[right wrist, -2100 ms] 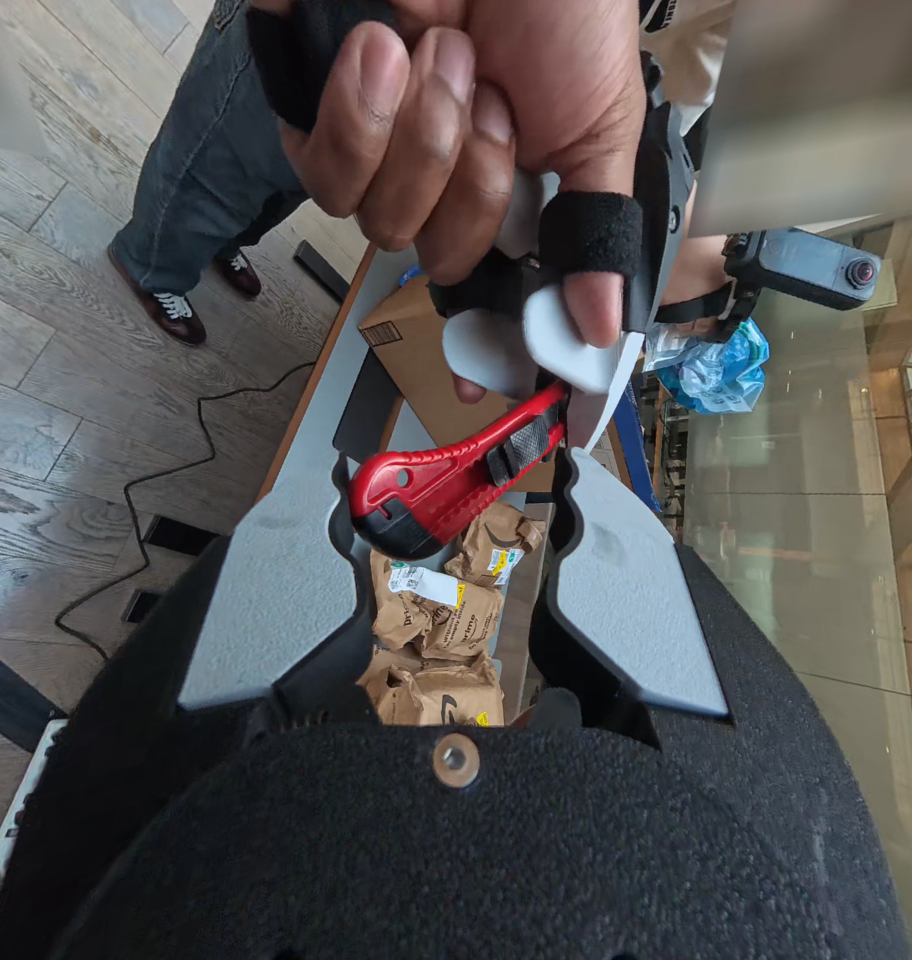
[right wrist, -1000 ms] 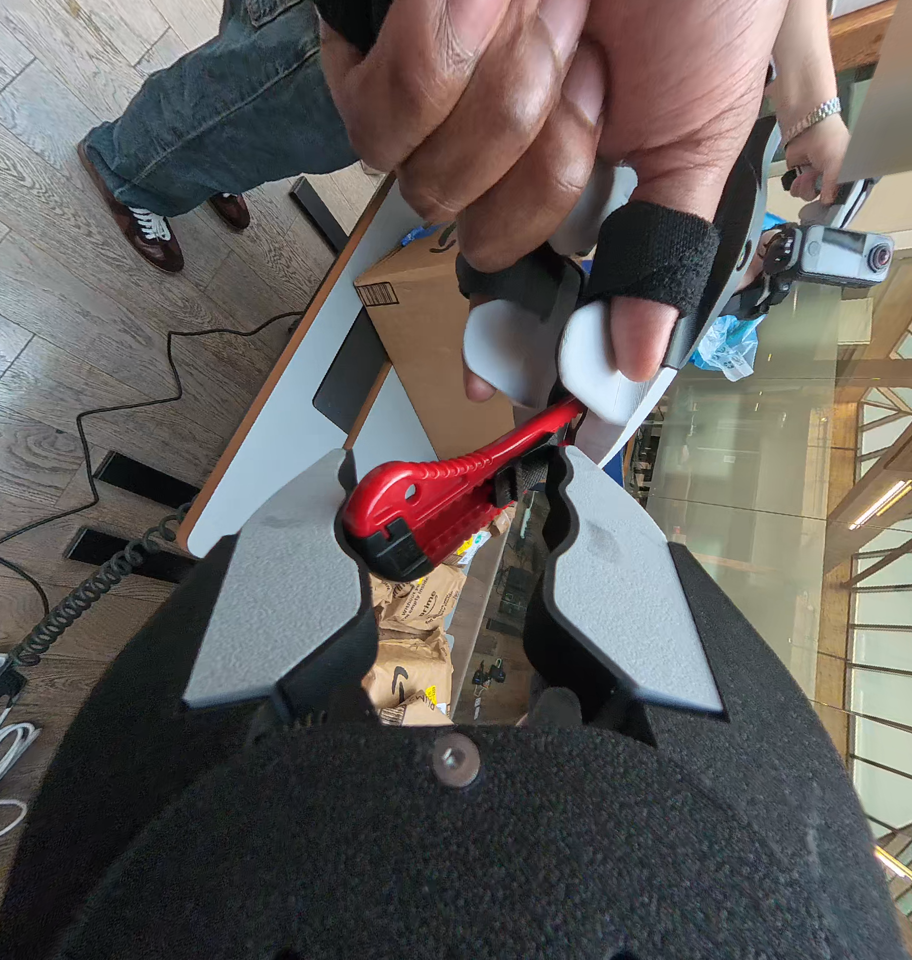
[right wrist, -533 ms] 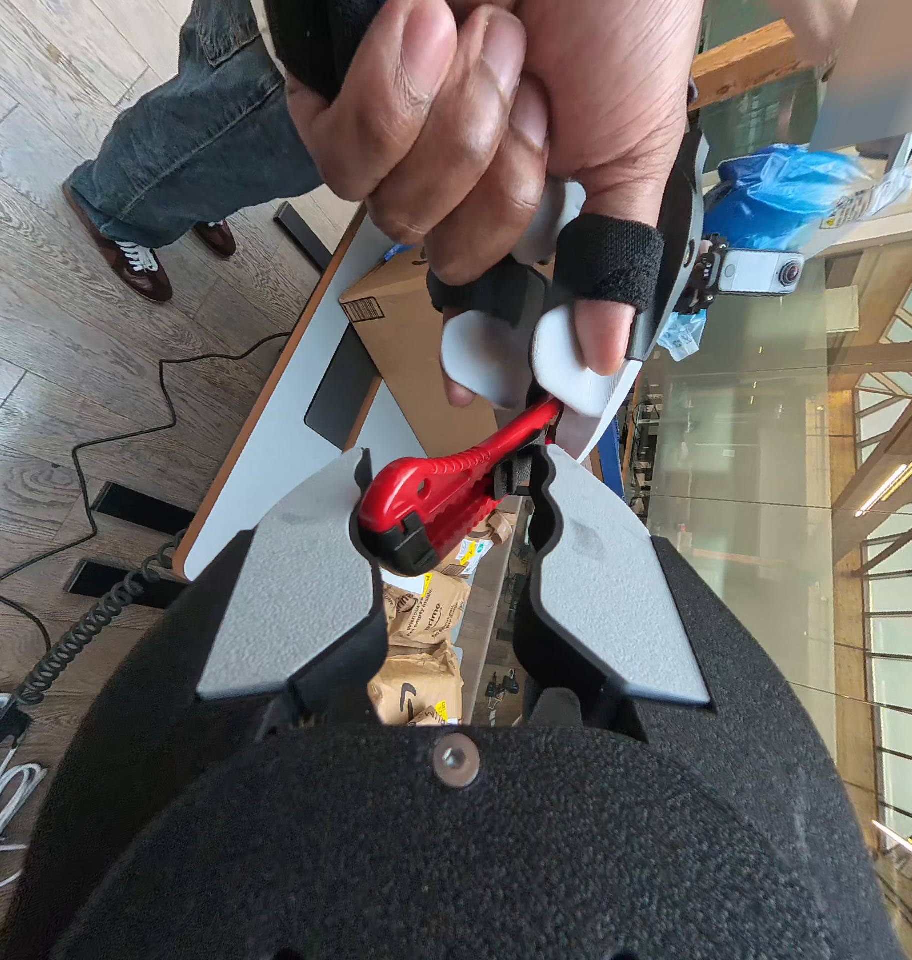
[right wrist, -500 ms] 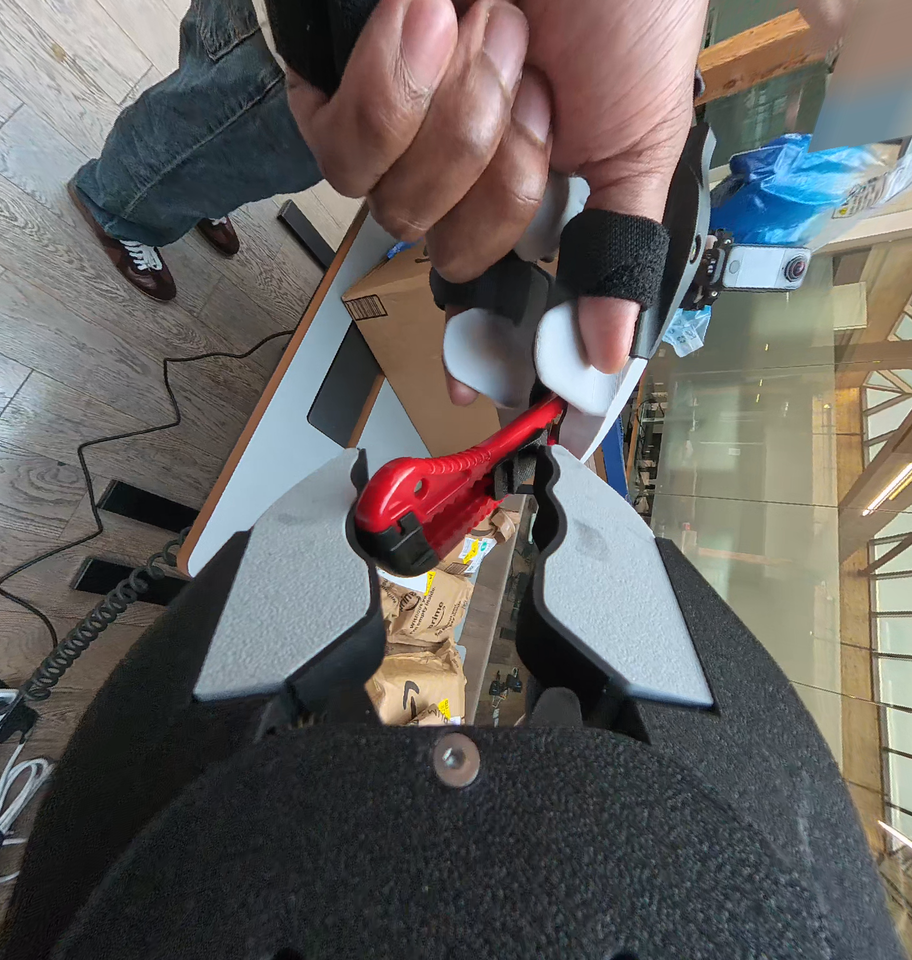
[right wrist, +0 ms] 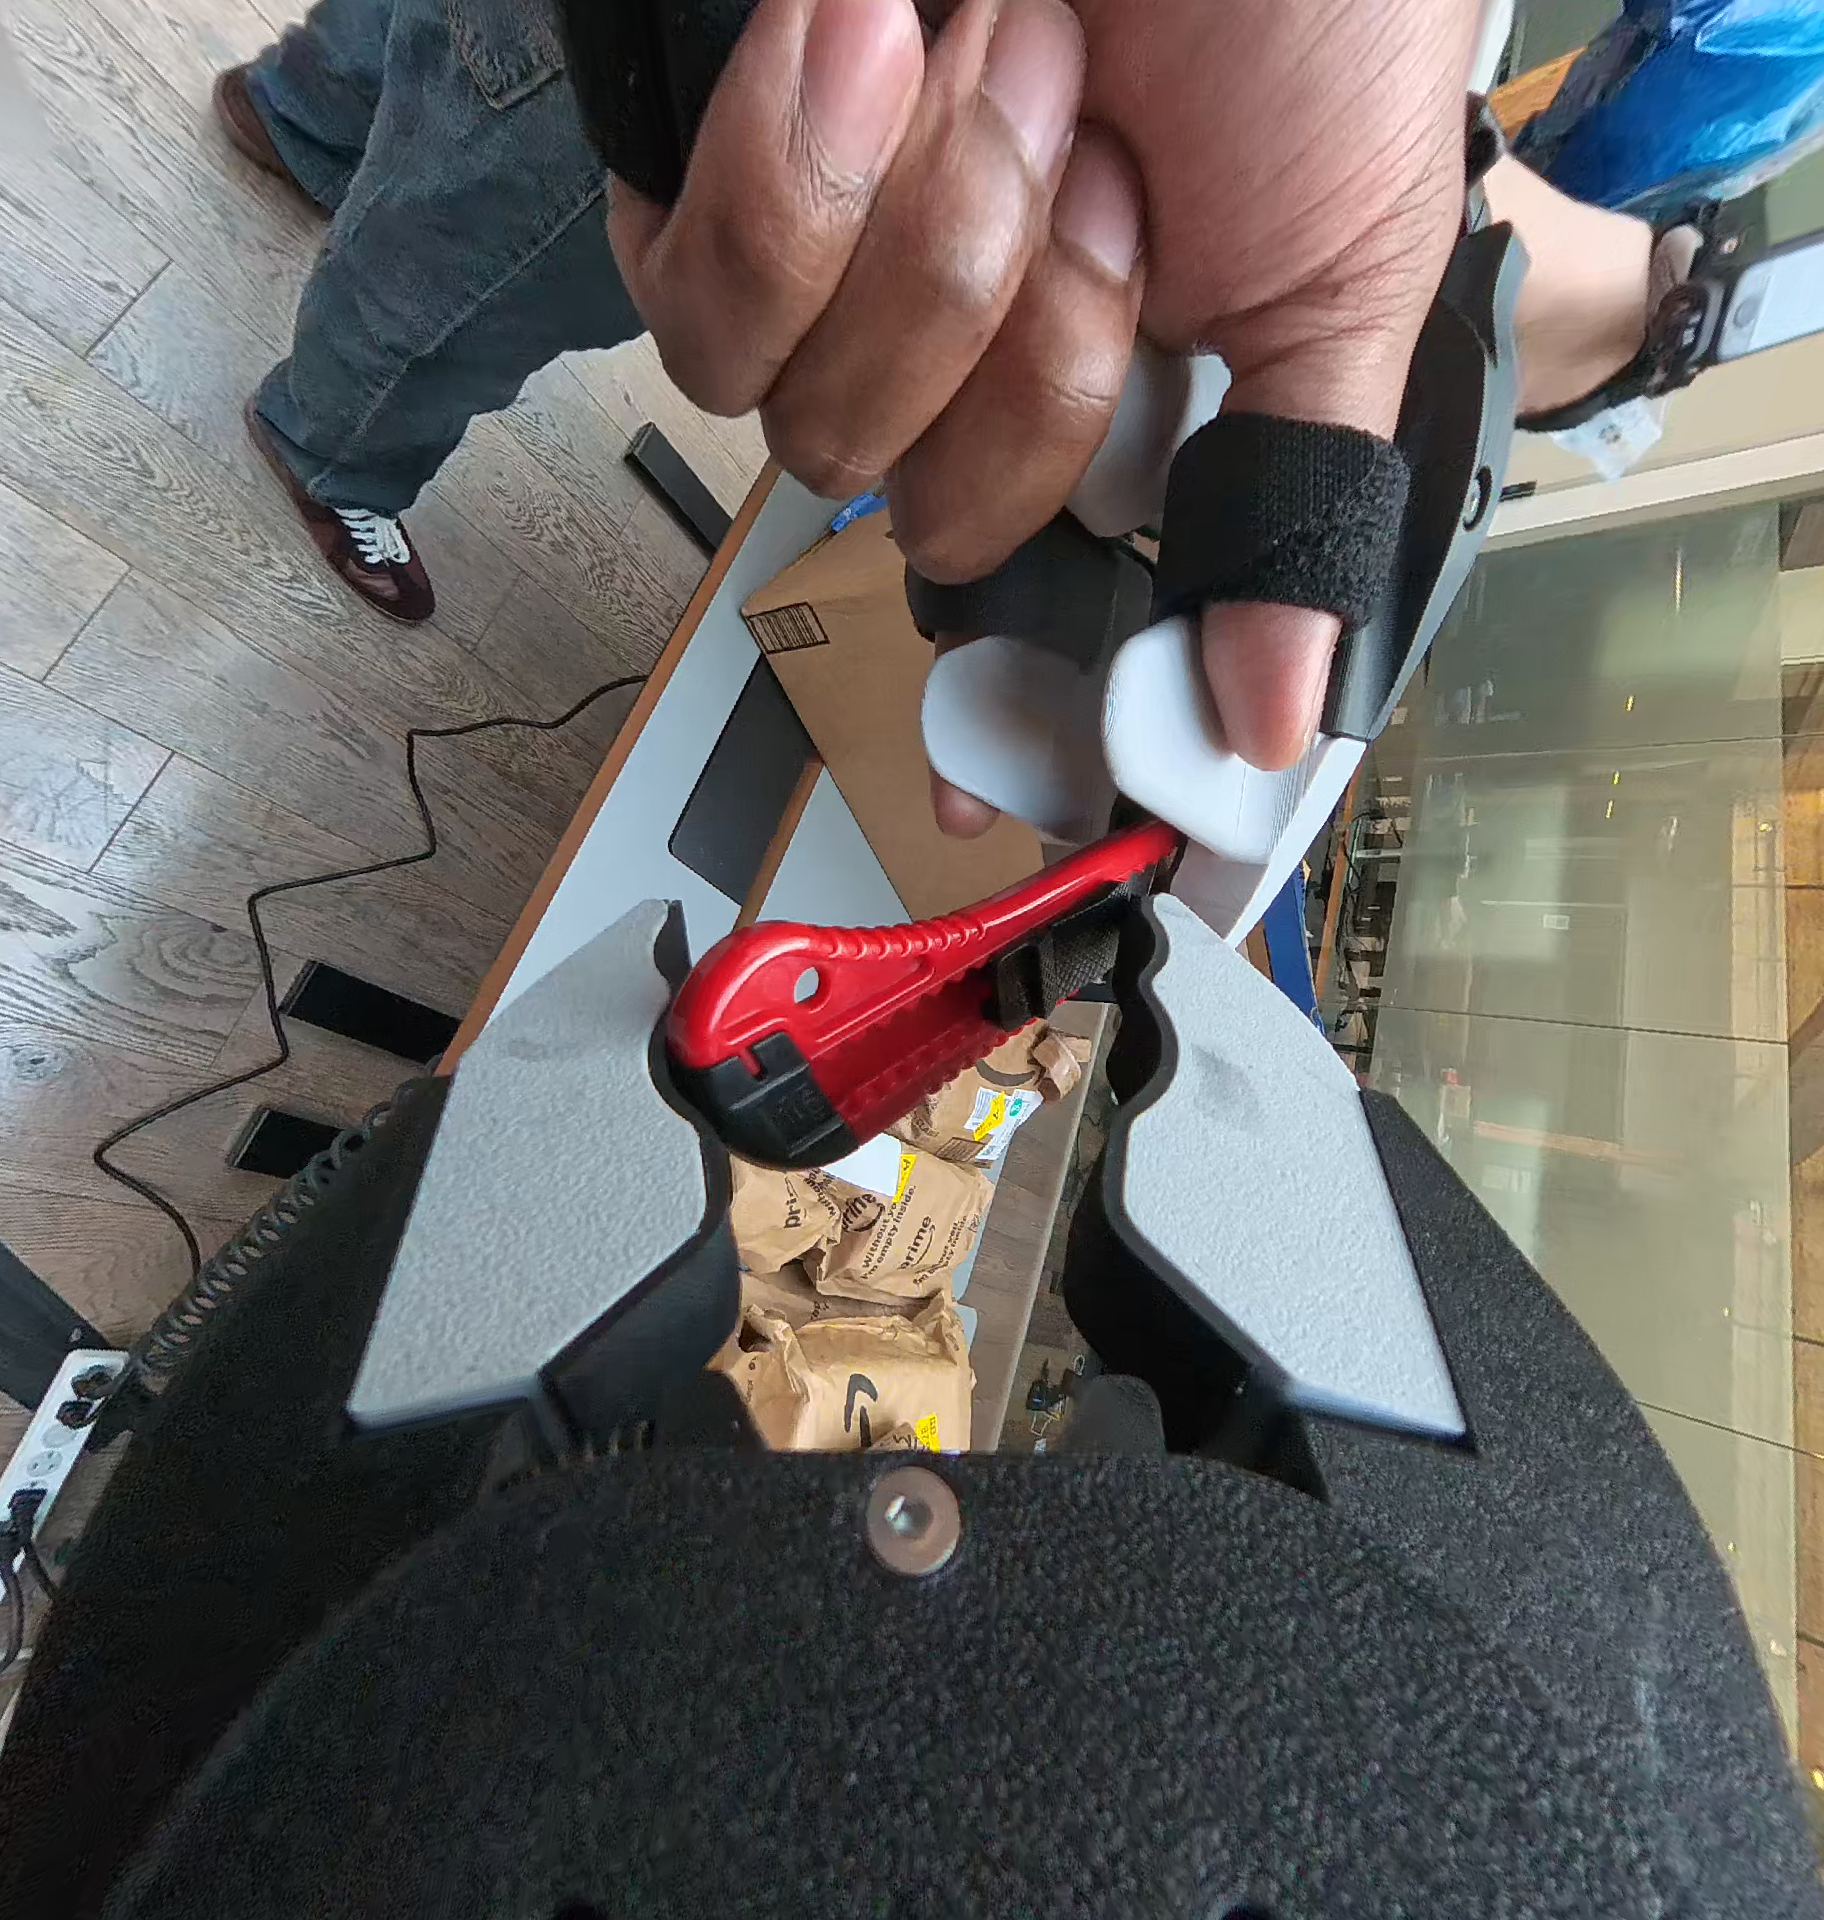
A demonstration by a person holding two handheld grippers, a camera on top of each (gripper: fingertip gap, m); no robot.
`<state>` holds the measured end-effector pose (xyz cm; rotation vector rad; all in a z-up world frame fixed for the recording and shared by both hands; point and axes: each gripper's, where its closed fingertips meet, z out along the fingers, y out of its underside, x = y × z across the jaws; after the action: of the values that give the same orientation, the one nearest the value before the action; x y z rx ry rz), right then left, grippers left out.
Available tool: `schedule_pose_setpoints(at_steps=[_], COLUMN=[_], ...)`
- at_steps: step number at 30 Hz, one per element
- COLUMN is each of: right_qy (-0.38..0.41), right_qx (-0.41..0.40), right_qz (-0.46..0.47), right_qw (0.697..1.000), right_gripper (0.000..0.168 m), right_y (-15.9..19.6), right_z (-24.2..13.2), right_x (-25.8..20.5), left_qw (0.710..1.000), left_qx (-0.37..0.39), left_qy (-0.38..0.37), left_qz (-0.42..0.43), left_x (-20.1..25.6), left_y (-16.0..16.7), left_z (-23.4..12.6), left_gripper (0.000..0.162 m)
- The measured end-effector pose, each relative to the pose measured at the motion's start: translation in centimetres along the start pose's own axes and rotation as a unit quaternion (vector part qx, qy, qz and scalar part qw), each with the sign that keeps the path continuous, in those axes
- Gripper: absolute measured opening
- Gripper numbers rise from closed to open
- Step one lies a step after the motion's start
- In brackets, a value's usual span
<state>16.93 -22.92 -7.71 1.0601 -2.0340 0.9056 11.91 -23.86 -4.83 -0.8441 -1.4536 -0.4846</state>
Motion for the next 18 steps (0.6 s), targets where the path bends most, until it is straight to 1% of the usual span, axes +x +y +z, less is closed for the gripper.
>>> schedule_pose_setpoints(at_steps=[5, 8, 10, 11, 12, 13, 14, 18], right_qy=[0.005, 0.009, 0.016, 0.022, 0.033, 0.04, 0.039, 0.039], right_qx=[-0.009, -0.012, -0.014, -0.015, -0.014, -0.012, -0.01, -0.009], right_qz=[-0.012, -0.013, -0.013, -0.013, -0.011, -0.008, -0.005, 0.002], right_qw=[1.0, 1.0, 1.0, 1.0, 0.999, 0.999, 0.999, 0.999], right_gripper=[0.075, 0.07, 0.064, 0.059, 0.05, 0.046, 0.046, 0.054], right_y=[0.1, 0.1, 0.1, 0.0, 0.0, -0.1, -0.1, -0.2], right_z=[0.2, 0.1, 0.0, -0.1, -0.2, -0.3, -0.3, 0.0], right_x=[0.0, 0.2, 0.5, 0.6, 0.9, 1.1, 1.1, 0.7], left_qw=[1.0, 1.0, 1.0, 1.0, 0.999, 0.999, 0.999, 0.999], left_qx=[0.012, 0.019, 0.024, 0.027, 0.032, 0.036, 0.036, 0.036], left_qy=[-0.004, -0.007, -0.007, -0.007, -0.008, -0.002, 0.002, 0.003], left_qz=[-0.005, -0.001, -0.007, -0.01, -0.017, -0.025, -0.029, -0.025], left_x=[-0.3, -0.3, -0.5, -0.6, -0.8, -0.9, -0.9, -1.1], left_y=[-0.3, -0.6, -0.7, -0.8, -1.0, -1.1, -1.1, -1.1], left_z=[-0.1, -0.3, -0.4, -0.6, -0.7, -0.8, -0.8, -0.8], left_gripper=[0.01, 0.01, 0.01, 0.01, 0.01, 0.01, 0.01, 0.011])
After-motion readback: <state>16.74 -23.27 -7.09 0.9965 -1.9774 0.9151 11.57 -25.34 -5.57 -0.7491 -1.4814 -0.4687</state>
